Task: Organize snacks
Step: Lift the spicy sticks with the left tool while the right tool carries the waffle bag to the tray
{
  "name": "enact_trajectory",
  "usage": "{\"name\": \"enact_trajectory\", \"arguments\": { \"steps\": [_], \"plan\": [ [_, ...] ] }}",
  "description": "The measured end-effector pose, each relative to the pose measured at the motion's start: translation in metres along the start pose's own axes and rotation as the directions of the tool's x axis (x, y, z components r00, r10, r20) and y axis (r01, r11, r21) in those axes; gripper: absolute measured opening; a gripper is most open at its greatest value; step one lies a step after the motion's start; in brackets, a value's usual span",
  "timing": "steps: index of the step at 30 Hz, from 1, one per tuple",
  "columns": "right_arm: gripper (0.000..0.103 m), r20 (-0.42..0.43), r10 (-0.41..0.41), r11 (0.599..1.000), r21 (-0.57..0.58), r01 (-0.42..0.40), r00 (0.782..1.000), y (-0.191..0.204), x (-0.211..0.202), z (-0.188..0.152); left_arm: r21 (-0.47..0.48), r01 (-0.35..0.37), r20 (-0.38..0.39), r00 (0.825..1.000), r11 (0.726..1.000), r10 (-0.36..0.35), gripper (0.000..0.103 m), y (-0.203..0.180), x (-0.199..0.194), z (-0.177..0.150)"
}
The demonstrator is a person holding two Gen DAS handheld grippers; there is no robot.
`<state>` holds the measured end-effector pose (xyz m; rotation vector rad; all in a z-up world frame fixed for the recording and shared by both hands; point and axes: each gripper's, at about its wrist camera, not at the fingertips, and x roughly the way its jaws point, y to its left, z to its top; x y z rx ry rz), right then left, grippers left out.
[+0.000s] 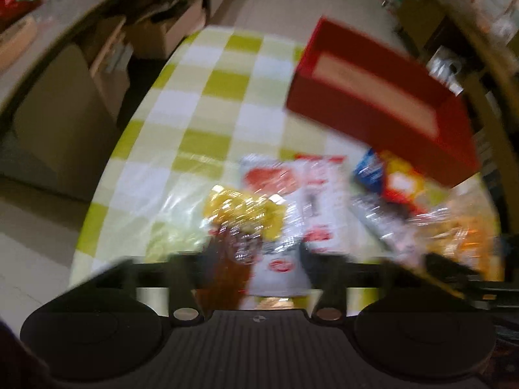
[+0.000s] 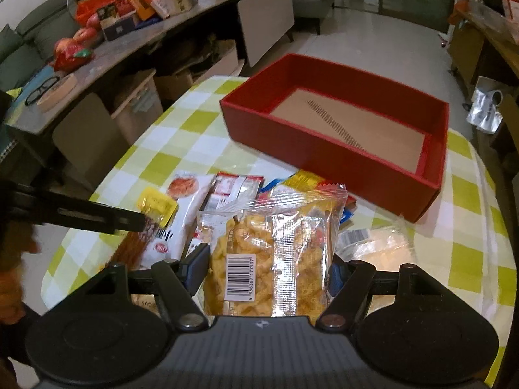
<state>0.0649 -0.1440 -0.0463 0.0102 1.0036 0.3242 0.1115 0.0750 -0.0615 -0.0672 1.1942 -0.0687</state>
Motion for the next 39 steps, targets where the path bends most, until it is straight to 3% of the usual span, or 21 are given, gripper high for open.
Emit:
{"name": "enact_trajectory", "arguments": {
  "steps": [3,5,7,9,11,14,19,32,39],
  "plan": [
    [0.078,-0.010,0.004,1.000,-0.002,-0.004,1.000,0.003,0.005,0.001,0.019,-0.038,0.008,0.999,0.999,0.037,0.077,0.000,0.019,0.002],
    [0.078,-0.019,0.006,1.000,-0.004,-0.006,1.000,0.004,0.008,0.001,0.050,-0.065,0.012,0.998,0.997,0.065,0.085,-0.006,0.027,0.005],
    [0.078,-0.031,0.008,1.000,-0.006,-0.008,0.999,0.005,0.011,0.000,0.073,-0.098,0.009,0.995,0.993,0.097,0.083,-0.010,0.038,0.007],
    [0.078,-0.039,0.005,1.000,-0.010,-0.006,0.999,0.006,0.014,0.000,0.069,-0.075,-0.028,0.997,0.995,0.077,0.075,-0.008,0.051,0.006],
    [0.078,-0.040,0.007,1.000,-0.011,-0.007,0.999,0.006,0.015,0.001,0.043,-0.023,-0.030,0.999,0.999,0.024,0.055,-0.005,0.049,0.004],
    [0.078,-0.027,0.010,1.000,-0.012,-0.011,1.000,0.008,0.012,0.002,0.037,-0.019,-0.030,0.999,0.999,0.020,0.030,-0.004,0.036,0.004],
    [0.078,-0.011,0.008,1.000,-0.005,-0.008,1.000,0.007,0.008,0.004,-0.021,0.030,-0.030,0.999,0.999,-0.031,0.019,0.004,0.020,0.005],
    [0.078,0.038,0.017,1.000,0.021,-0.018,0.999,0.003,-0.002,0.014,-0.057,0.168,0.028,0.986,0.984,-0.166,0.010,-0.006,-0.016,0.017],
    [0.078,0.076,0.015,0.998,0.053,-0.019,0.997,-0.005,-0.010,0.022,-0.050,0.186,0.031,0.982,0.981,-0.185,0.010,-0.014,-0.019,0.020]
  ]
}}
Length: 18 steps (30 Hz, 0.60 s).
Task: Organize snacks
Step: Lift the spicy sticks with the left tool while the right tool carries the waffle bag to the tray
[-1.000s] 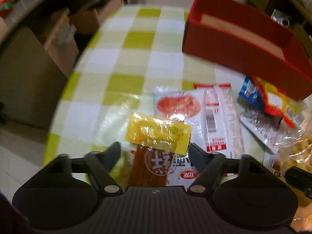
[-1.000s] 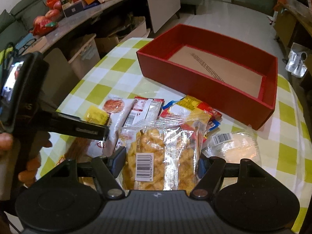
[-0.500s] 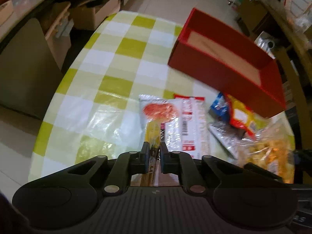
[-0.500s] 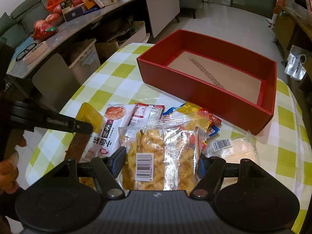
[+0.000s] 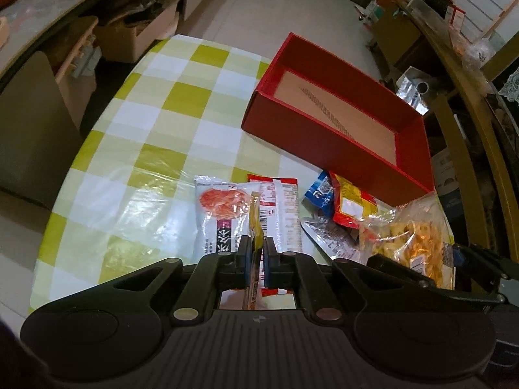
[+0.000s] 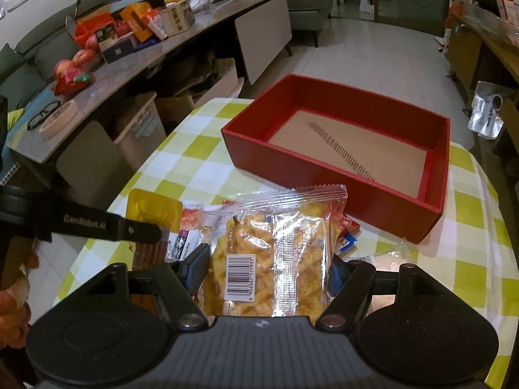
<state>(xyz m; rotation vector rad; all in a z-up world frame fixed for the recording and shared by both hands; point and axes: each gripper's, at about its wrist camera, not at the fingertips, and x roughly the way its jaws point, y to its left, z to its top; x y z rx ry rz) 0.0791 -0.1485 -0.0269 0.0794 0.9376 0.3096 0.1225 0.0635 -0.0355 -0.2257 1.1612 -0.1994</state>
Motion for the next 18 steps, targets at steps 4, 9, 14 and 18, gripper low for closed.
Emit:
{"name": "enact_trajectory", "arguments": {
  "steps": [4,9,14,18],
  "plan": [
    [0.078,0.025,-0.001,1.000,0.027,0.001,1.000,-0.006,-0.004,0.006,-0.004,0.022,0.010,1.000,1.000,-0.022,0.010,-0.002,-0.005,0.006],
    [0.078,0.047,-0.006,0.999,0.053,0.003,0.999,-0.012,-0.006,0.015,0.003,0.060,0.034,0.998,0.998,-0.060,0.009,-0.011,-0.017,0.017],
    [0.078,0.077,-0.007,0.997,0.079,0.001,0.997,-0.019,-0.009,0.026,0.011,0.090,0.051,0.995,0.996,-0.090,0.008,-0.023,-0.022,0.031],
    [0.078,0.103,-0.009,0.994,0.113,-0.002,0.995,-0.026,-0.010,0.036,0.013,0.120,0.059,0.991,0.993,-0.121,0.008,-0.033,-0.022,0.045]
  ]
}}
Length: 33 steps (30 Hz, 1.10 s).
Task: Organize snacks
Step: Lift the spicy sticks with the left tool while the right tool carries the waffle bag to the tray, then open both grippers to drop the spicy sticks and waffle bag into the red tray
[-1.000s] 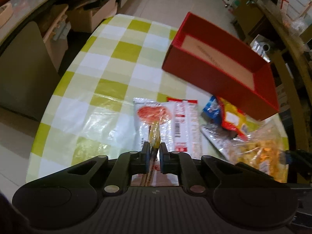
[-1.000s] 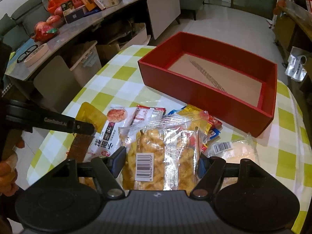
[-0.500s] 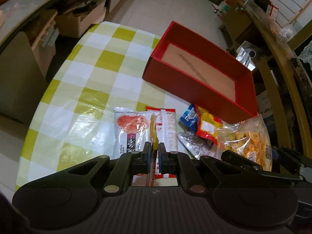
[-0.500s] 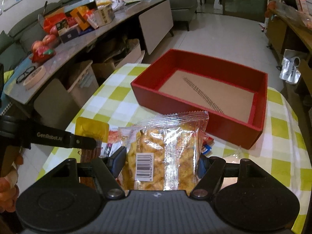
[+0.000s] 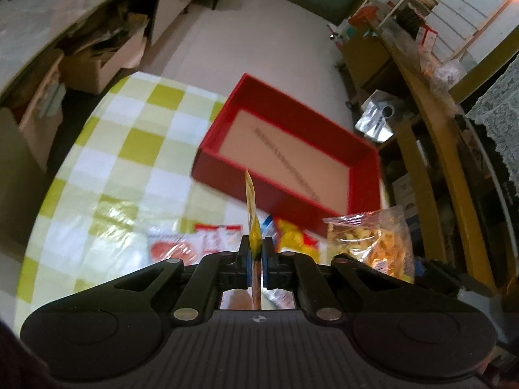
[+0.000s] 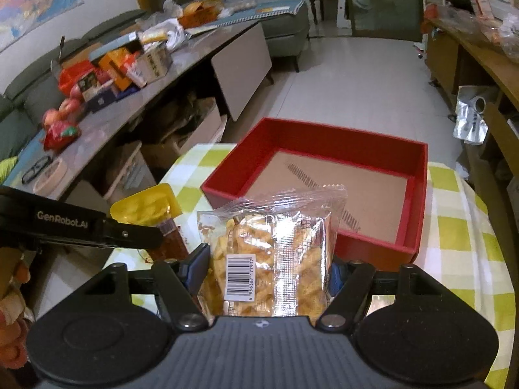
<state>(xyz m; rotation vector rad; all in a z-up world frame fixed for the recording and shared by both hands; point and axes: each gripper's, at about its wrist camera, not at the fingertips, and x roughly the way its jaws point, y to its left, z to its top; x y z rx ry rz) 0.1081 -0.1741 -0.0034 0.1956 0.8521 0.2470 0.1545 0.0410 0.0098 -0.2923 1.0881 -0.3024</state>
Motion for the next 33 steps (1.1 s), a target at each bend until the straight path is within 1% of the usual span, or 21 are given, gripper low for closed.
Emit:
{"name": "enact_trajectory", "arguments": {
  "steps": [5,8,12,15,19,25,33],
  "plan": [
    [0.078,0.036,-0.007,0.999,0.036,0.006,0.999,-0.011,-0.003,0.014,0.024,0.023,0.013,1.000,0.999,-0.023,0.009,-0.017,0.002,0.017],
    [0.078,0.062,-0.026,0.998,0.058,0.022,0.998,-0.020,-0.002,0.026,0.036,0.032,0.040,0.999,0.999,-0.034,0.009,-0.026,-0.002,0.033],
    [0.078,0.073,-0.037,0.997,0.075,0.031,0.997,-0.028,0.009,0.042,0.055,0.046,0.067,0.997,0.997,-0.050,0.008,-0.039,-0.002,0.054],
    [0.078,0.067,-0.045,0.995,0.088,0.039,0.997,-0.036,0.027,0.051,0.078,0.025,0.080,0.996,0.997,-0.032,0.008,-0.051,0.008,0.071],
    [0.078,0.038,-0.069,0.994,0.090,0.066,0.997,-0.050,0.055,0.059,0.108,-0.003,0.080,0.997,0.994,-0.006,0.008,-0.064,0.032,0.089],
    [0.078,0.002,-0.114,0.991,0.076,0.113,0.993,-0.074,0.088,0.072,0.135,-0.050,0.048,0.998,0.990,0.044,0.008,-0.070,0.080,0.112],
    [0.078,-0.048,-0.152,0.987,0.045,0.155,0.987,-0.091,0.128,0.075,0.195,-0.111,0.029,0.994,0.975,0.107,0.008,-0.085,0.142,0.130]
  ]
}}
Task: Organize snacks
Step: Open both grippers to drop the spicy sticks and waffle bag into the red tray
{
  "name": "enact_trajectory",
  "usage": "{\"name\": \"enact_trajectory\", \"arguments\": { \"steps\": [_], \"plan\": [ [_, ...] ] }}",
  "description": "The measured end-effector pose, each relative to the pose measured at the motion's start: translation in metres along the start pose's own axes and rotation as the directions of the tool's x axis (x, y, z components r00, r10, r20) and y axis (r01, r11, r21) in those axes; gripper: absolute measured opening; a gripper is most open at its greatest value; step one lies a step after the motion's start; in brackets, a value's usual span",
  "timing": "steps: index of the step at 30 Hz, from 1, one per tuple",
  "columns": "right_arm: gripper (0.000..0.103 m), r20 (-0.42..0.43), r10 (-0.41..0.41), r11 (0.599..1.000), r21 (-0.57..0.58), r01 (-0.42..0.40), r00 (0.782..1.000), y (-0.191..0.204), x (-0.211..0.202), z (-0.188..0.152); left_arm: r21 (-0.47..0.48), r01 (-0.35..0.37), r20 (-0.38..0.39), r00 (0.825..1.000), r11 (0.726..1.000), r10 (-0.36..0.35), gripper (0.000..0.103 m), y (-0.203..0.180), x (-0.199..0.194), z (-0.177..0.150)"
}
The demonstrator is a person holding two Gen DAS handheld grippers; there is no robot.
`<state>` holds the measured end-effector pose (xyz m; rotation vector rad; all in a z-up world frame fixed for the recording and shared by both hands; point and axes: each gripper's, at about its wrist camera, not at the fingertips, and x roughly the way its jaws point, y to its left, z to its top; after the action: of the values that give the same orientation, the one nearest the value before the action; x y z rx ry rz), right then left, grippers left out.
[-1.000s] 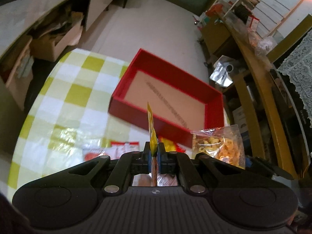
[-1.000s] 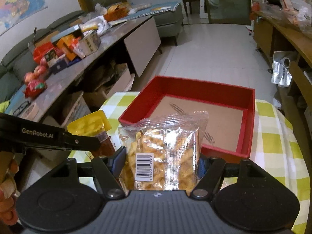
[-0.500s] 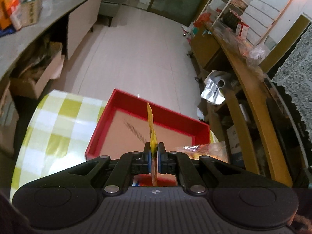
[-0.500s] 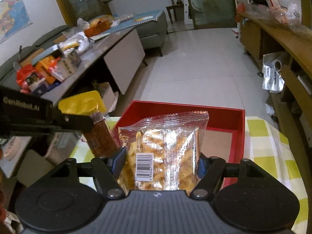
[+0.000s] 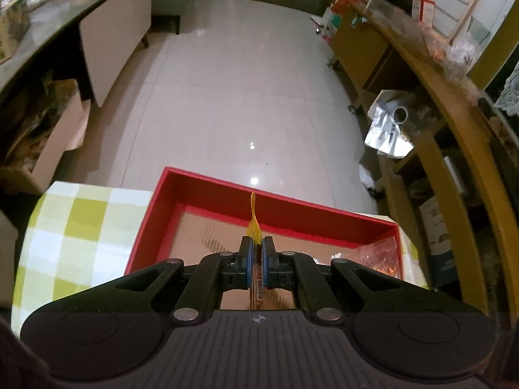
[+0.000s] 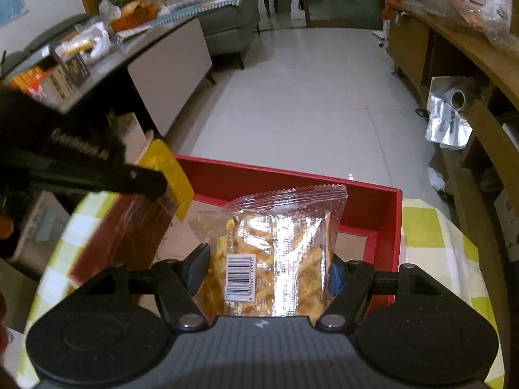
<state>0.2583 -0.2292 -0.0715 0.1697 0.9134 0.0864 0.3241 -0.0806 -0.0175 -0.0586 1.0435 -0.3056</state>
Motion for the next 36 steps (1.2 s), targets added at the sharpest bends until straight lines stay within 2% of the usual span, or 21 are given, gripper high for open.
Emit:
{"name": "enact_trajectory", "arguments": {
  "steps": [3,9,24,29,33,35,36],
  "plan": [
    [0.078,-0.007,-0.002,1.000,0.009,0.002,1.000,-0.005,0.008,0.000,0.017,-0.024,0.004,1.000,1.000,0.024,0.010,-0.002,0.012,0.003],
    [0.079,-0.011,-0.044,0.999,-0.002,0.044,0.999,-0.006,0.010,0.004,0.026,-0.051,-0.001,0.999,0.998,0.051,0.022,0.000,0.024,0.004],
    [0.082,0.022,-0.064,0.998,0.000,0.064,0.998,0.005,-0.031,0.000,0.001,-0.027,-0.025,0.999,1.000,0.027,0.026,0.014,-0.005,-0.024],
    [0.082,0.031,-0.067,0.997,-0.025,0.067,0.997,0.018,-0.054,-0.017,-0.016,-0.008,-0.031,0.999,1.000,0.007,0.037,0.023,-0.024,-0.042],
    [0.082,0.032,-0.039,0.999,-0.037,0.040,0.999,0.029,-0.074,-0.034,-0.029,0.002,-0.051,0.999,1.000,-0.003,0.039,0.036,-0.040,-0.066],
    [0.082,0.027,-0.026,0.999,-0.047,0.027,0.999,0.036,-0.081,-0.042,-0.045,-0.011,-0.069,0.998,0.999,0.008,0.050,0.046,-0.046,-0.085],
    [0.082,0.019,-0.023,0.998,-0.057,0.024,1.000,0.041,-0.083,-0.046,-0.059,-0.019,-0.080,0.997,0.998,0.014,0.052,0.053,-0.049,-0.095]
  ]
}}
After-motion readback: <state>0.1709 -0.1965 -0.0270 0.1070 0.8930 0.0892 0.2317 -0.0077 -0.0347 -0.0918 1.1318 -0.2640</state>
